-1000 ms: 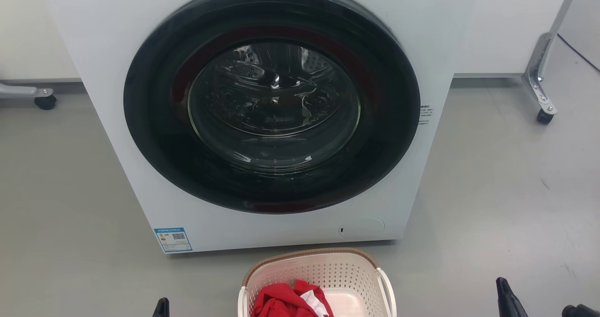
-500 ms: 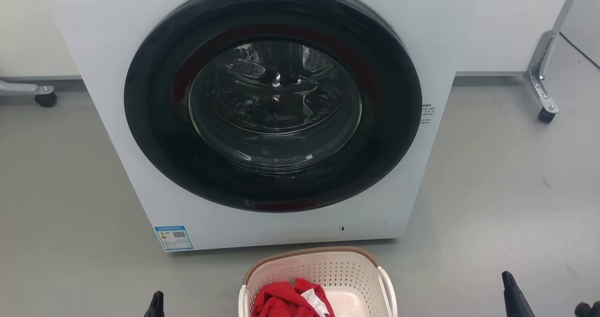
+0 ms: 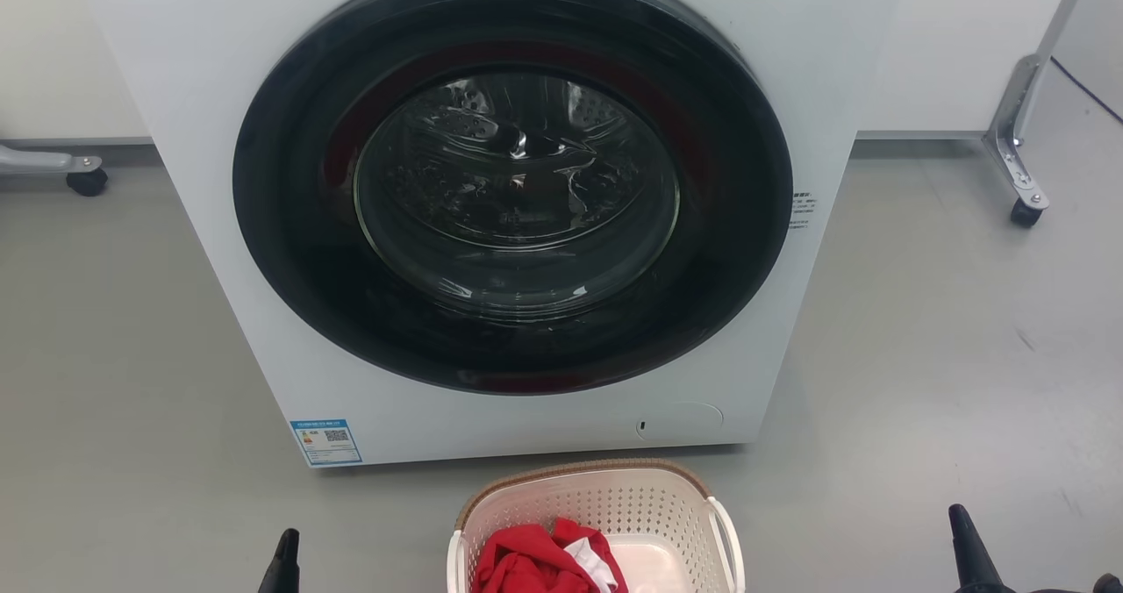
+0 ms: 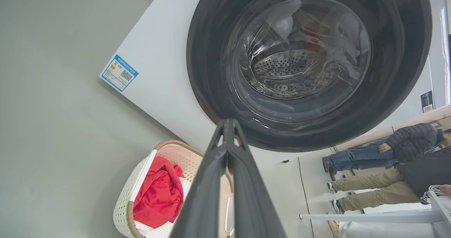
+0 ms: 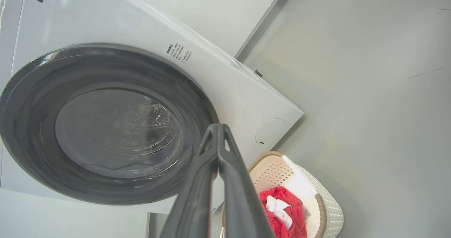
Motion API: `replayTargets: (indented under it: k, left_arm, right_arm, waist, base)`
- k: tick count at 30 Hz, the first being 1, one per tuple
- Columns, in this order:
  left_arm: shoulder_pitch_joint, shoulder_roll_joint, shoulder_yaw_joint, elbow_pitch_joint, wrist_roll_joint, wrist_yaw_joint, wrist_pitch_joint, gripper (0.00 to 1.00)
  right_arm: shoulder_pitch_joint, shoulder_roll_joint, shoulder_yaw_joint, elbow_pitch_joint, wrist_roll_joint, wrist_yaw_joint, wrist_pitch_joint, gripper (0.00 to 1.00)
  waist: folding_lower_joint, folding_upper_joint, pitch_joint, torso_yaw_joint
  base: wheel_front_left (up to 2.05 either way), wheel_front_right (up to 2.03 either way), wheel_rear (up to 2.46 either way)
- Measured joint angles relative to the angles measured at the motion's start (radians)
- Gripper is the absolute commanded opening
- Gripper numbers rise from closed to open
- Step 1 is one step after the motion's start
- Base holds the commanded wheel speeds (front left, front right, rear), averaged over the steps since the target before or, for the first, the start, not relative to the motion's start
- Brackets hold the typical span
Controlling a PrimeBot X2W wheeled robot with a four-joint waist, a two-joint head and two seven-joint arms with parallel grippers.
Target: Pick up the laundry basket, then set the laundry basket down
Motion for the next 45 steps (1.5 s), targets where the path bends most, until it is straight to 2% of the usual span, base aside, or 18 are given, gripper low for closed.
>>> replayTargets:
  k: [36,39,45]
  left_arm:
    - [-0.091,-0.027,0.113,0.072,-0.522,-0.096,0.105,0.0]
    - [-0.102,-0.029,0.121,0.077,-0.555,-0.103,0.112,0.0]
    - [-0.105,-0.03,0.122,0.078,-0.57,-0.104,0.114,0.0]
  right_arm:
    - [-0.063,0.071,-0.154,0.062,0.462,0.091,0.12,0.0]
    - [-0.07,0.076,-0.165,0.065,0.5,0.098,0.128,0.0]
    - [-0.079,0.077,-0.167,0.066,0.502,0.099,0.128,0.0]
  waist:
    - [0.0,0.0,0.013,0.007]
    - [0.0,0.0,0.014,0.007]
    - [0.0,0.0,0.014,0.007]
  base:
    - [0.0,0.0,0.0]
    - [0.0,0.0,0.0]
    - [0.0,0.0,0.0]
